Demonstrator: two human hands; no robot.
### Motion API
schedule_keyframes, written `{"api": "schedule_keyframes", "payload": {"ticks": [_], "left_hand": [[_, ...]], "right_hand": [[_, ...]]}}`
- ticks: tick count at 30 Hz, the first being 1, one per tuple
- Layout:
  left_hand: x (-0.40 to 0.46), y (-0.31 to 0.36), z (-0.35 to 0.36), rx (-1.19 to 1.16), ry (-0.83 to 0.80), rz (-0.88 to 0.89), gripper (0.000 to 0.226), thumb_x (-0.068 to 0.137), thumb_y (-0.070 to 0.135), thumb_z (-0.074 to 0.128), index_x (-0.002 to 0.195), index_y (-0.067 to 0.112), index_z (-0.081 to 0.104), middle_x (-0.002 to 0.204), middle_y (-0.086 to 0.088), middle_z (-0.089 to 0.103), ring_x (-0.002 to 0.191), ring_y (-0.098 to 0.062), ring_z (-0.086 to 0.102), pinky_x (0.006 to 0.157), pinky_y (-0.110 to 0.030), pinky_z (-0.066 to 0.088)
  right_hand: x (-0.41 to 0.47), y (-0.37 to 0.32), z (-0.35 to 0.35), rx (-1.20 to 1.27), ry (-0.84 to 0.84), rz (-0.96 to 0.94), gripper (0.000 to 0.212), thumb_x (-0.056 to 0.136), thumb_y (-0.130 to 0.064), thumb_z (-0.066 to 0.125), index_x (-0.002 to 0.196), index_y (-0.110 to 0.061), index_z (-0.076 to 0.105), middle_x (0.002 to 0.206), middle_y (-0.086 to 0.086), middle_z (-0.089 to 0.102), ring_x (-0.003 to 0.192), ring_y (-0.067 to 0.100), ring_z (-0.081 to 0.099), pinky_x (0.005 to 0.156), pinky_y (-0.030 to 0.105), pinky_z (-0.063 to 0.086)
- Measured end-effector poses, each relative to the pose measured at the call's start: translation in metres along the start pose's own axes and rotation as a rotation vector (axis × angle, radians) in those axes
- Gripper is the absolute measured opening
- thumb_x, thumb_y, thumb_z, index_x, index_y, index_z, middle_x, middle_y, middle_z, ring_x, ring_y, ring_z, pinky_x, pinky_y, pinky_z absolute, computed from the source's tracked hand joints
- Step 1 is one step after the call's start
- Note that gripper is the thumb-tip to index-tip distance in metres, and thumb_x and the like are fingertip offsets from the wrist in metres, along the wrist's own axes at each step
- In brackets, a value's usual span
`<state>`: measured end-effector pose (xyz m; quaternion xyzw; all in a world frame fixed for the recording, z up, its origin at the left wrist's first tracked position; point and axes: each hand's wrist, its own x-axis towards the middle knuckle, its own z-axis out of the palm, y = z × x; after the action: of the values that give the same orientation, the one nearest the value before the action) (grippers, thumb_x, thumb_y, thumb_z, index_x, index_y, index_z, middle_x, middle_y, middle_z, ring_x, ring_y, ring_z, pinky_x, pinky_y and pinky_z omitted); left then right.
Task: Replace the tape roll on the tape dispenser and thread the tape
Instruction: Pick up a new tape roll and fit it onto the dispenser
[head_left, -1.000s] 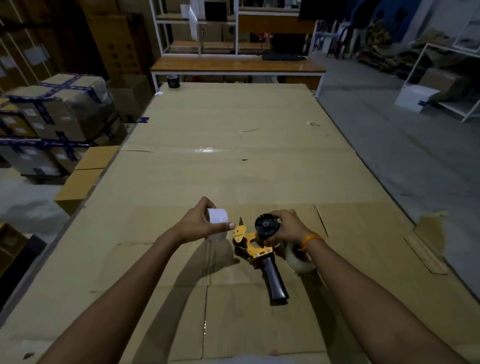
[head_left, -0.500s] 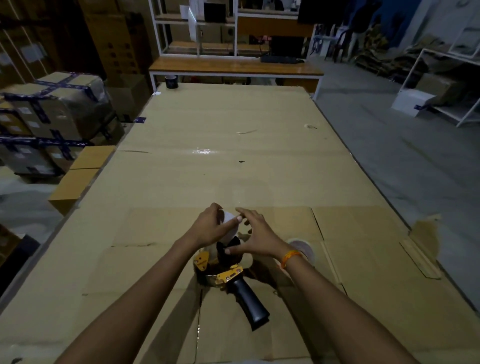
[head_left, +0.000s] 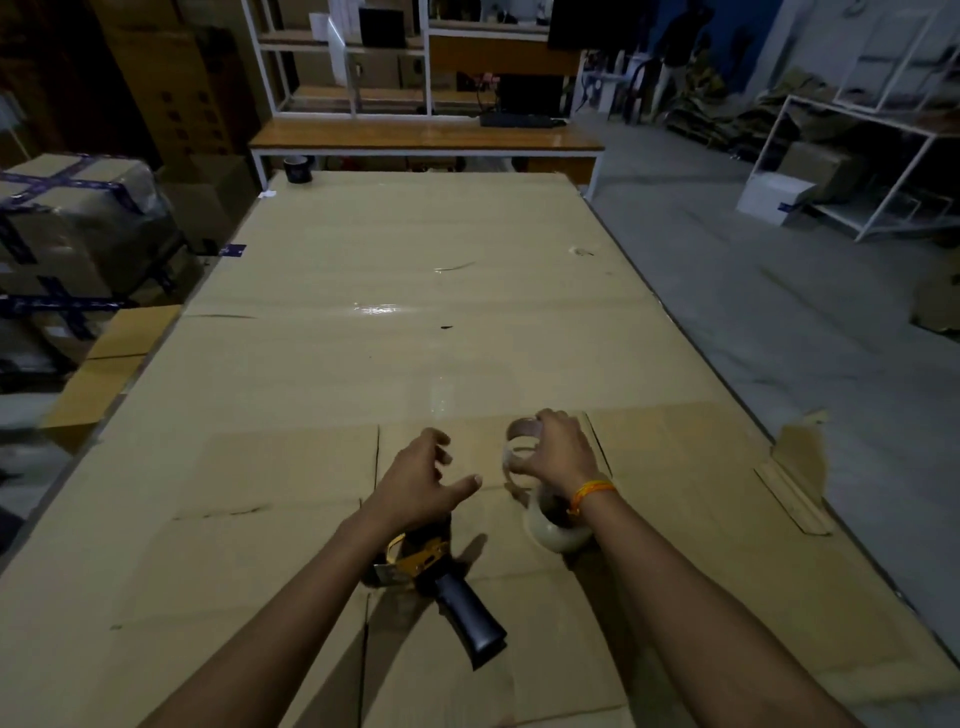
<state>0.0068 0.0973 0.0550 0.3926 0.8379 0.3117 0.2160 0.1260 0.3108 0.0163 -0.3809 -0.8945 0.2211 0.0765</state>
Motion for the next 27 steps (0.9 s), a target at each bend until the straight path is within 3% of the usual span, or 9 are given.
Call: {"api": "schedule_keyframes", "payload": {"ticks": [4, 8, 11, 14, 16, 19, 22, 25, 27], "left_hand": [[-0.018, -0.013, 0.008, 0.054, -0.08, 0.059, 0.035, 0.087, 0.035, 0.085, 0.107, 0.013, 0.067, 0.091, -0.001, 0.078, 0.075, -0.012, 0.079, 0.075, -0.044, 0.066], [-0.03, -0.024, 0.013, 0.164, -0.044, 0.02, 0.029, 0.079, 0.033, 0.089, 0.086, 0.01, 0.073, 0.084, -0.002, 0.077, 0.079, -0.019, 0.073, 0.075, -0.043, 0.062], [-0.035, -0.037, 0.015, 0.176, -0.021, -0.059, 0.028, 0.077, 0.036, 0.09, 0.077, 0.013, 0.075, 0.078, -0.001, 0.079, 0.077, -0.017, 0.074, 0.067, -0.031, 0.057], [-0.045, -0.049, 0.013, 0.116, 0.002, -0.112, 0.027, 0.075, 0.038, 0.093, 0.07, 0.02, 0.073, 0.066, 0.005, 0.072, 0.061, -0.002, 0.065, 0.054, -0.011, 0.044], [-0.055, -0.056, 0.01, 0.064, 0.033, -0.152, 0.026, 0.075, 0.034, 0.094, 0.075, 0.017, 0.075, 0.067, 0.005, 0.07, 0.059, 0.0, 0.06, 0.055, -0.01, 0.046], [-0.075, -0.069, 0.006, -0.044, 0.128, -0.227, 0.027, 0.074, 0.023, 0.096, 0.084, 0.01, 0.075, 0.07, -0.004, 0.075, 0.062, -0.01, 0.068, 0.054, -0.014, 0.047], [-0.095, -0.082, 0.006, -0.18, 0.188, -0.312, 0.036, 0.068, 0.023, 0.101, 0.08, 0.011, 0.069, 0.062, -0.003, 0.073, 0.051, 0.0, 0.063, 0.05, -0.013, 0.045], [-0.111, -0.089, 0.01, -0.223, 0.183, -0.404, 0.04, 0.066, 0.029, 0.102, 0.077, 0.008, 0.07, 0.064, -0.007, 0.073, 0.053, -0.009, 0.062, 0.052, -0.023, 0.049], [-0.119, -0.087, 0.015, -0.276, 0.128, -0.457, 0.04, 0.069, 0.027, 0.101, 0.077, 0.001, 0.073, 0.06, -0.007, 0.074, 0.049, -0.011, 0.067, 0.048, -0.022, 0.052]], "right_hand": [[0.017, 0.019, -0.003, -0.054, -0.076, 0.038, 0.075, 0.07, -0.051, 0.09, 0.128, -0.01, 0.062, 0.127, 0.015, 0.063, 0.124, 0.038, 0.055, 0.094, 0.041, 0.05], [0.034, 0.036, 0.007, -0.021, -0.17, 0.026, 0.104, 0.065, -0.04, 0.094, 0.153, -0.01, 0.05, 0.143, 0.017, 0.057, 0.136, 0.04, 0.051, 0.104, 0.045, 0.052], [0.039, 0.036, 0.014, -0.066, -0.196, -0.015, 0.112, 0.057, -0.059, 0.09, 0.154, -0.017, 0.052, 0.152, 0.01, 0.053, 0.141, 0.039, 0.045, 0.108, 0.048, 0.045], [0.007, -0.002, -0.003, 0.015, -0.115, -0.13, 0.103, 0.072, -0.047, 0.093, 0.158, -0.015, 0.047, 0.151, 0.009, 0.052, 0.142, 0.034, 0.04, 0.113, 0.048, 0.044], [-0.022, -0.028, -0.007, 0.071, -0.133, -0.243, 0.088, 0.079, -0.04, 0.091, 0.155, -0.017, 0.052, 0.145, 0.007, 0.057, 0.138, 0.028, 0.045, 0.114, 0.045, 0.044], [-0.063, -0.047, 0.007, 0.104, -0.329, -0.423, 0.065, 0.083, -0.04, 0.089, 0.141, -0.022, 0.064, 0.13, 0.001, 0.061, 0.125, 0.021, 0.052, 0.103, 0.036, 0.048], [-0.094, -0.058, 0.032, 0.089, -0.468, -0.566, 0.062, 0.083, -0.044, 0.088, 0.137, -0.025, 0.065, 0.13, -0.002, 0.058, 0.123, 0.015, 0.045, 0.101, 0.033, 0.045], [-0.11, -0.067, 0.056, 0.066, -0.478, -0.64, 0.063, 0.085, -0.038, 0.086, 0.141, -0.025, 0.061, 0.132, -0.002, 0.056, 0.124, 0.017, 0.044, 0.1, 0.036, 0.046], [-0.114, -0.071, 0.069, 0.038, -0.451, -0.659, 0.06, 0.091, -0.039, 0.08, 0.145, -0.025, 0.059, 0.133, 0.001, 0.057, 0.125, 0.022, 0.045, 0.1, 0.042, 0.046]]}}
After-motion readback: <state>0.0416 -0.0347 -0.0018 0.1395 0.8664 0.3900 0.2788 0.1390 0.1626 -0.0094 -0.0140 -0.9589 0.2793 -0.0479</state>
